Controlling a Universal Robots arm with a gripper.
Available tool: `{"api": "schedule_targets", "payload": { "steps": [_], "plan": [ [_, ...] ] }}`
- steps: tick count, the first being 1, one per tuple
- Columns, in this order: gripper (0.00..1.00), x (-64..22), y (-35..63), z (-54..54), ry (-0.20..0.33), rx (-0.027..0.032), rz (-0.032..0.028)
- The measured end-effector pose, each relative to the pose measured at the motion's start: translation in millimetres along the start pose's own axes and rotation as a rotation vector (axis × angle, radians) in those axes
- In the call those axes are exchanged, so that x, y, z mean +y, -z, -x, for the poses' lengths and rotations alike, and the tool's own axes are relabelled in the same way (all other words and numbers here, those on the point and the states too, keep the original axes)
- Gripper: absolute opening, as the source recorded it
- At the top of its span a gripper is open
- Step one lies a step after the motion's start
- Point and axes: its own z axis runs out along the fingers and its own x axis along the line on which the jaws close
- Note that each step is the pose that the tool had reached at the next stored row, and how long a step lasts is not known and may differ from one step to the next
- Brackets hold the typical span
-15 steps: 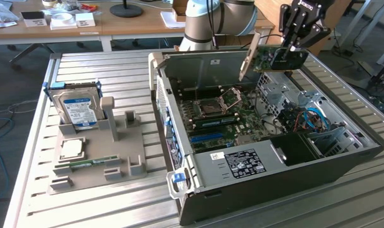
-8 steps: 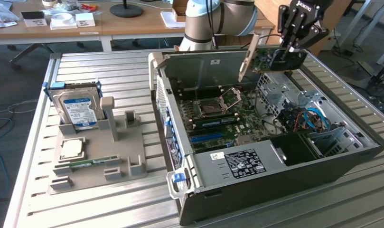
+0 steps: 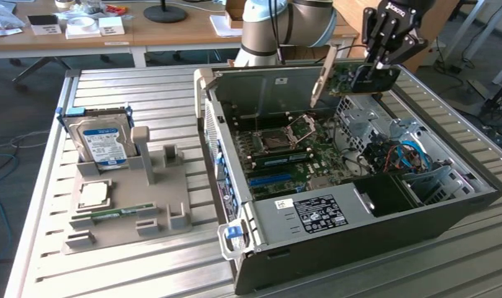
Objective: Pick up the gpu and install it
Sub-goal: 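Insert the gpu into the slot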
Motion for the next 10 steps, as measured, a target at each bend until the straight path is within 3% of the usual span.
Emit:
{"api": "schedule_targets", "payload": {
  "steps": [5, 10],
  "plan": [
    [0.27, 2.0, -2.8, 0.0, -0.018, -0.0004, -0.0002],
    [0.27, 9.2, -6.6, -0.2, -0.028, -0.0008, -0.0024]
  ]
}}
